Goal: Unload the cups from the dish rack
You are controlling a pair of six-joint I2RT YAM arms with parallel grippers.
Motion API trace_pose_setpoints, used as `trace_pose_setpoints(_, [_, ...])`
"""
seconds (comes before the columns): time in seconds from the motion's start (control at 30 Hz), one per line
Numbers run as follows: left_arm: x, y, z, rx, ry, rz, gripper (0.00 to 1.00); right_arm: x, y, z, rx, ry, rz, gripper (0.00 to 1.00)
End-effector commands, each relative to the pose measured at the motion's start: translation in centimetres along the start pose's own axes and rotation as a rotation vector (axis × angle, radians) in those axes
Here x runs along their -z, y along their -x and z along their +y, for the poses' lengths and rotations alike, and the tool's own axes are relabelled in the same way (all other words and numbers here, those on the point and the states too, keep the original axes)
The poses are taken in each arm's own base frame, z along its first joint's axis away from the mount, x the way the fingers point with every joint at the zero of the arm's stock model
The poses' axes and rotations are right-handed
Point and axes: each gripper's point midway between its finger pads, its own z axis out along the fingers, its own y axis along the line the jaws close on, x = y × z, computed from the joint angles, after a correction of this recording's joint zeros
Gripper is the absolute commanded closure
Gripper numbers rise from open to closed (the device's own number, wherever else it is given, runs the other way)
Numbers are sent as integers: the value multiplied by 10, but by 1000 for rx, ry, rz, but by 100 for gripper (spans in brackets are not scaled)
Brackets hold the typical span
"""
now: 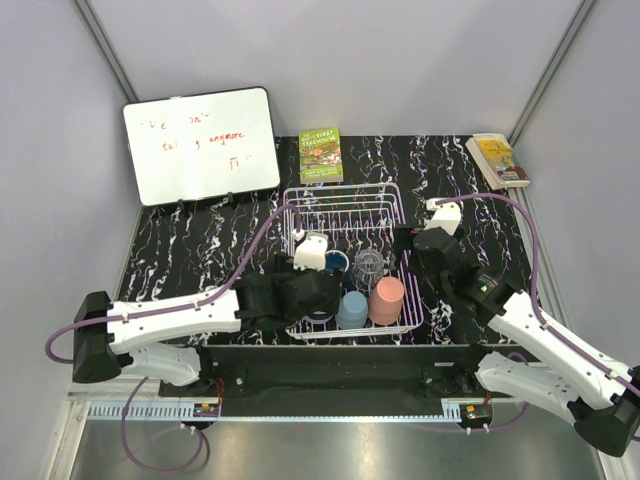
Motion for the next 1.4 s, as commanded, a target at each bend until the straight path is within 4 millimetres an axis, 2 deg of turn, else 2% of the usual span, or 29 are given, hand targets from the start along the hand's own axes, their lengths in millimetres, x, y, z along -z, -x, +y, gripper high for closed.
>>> trace_pose_setpoints(0.0, [-3,8,-13,31,-23,-25,1,1,4,3,-25,9,-14,0])
trace_pose_setpoints(0.33, [-17,-14,-12,23,4,18,1,1,4,4,-32,12,-14,0])
trace_pose_setpoints(0.47, [-20,-20,-11,23,4,28,6,0,3,4,-32,8,-12,0])
trace_pose_setpoints(0.6, [-22,-24,-9,11,8,36,45,-1,2,5,-39,9,-5,0])
trace_pose_setpoints(0.7, [-23,-27,-9,8,13,41,60,-2,0,5,-40,6,-1,0])
trace_pose_setpoints(0.73, [-23,-26,-8,10,14,39,75,-2,0,5,-40,8,0,0])
trace_pose_setpoints(0.8, [-23,-26,-8,9,17,37,97,-2,-1,5,-40,8,0,0])
trace_pose_setpoints(0.83, [-23,-26,-7,7,23,37,100,-2,-1,5,-40,7,1,0])
trace_pose_setpoints(0.93, [-21,-22,-6,-4,28,32,100,-2,-1,4,-40,6,-1,0])
trace_pose_setpoints(1.03, [-13,-9,-3,-21,33,0,100,0,1,4,-42,9,-5,0])
trace_pose_setpoints(1.2, [14,35,3,-3,25,-100,100,2,4,4,-47,16,-16,0])
trace_pose_setpoints(1.37, [36,63,8,-6,11,-157,100,3,6,5,-56,21,-19,0])
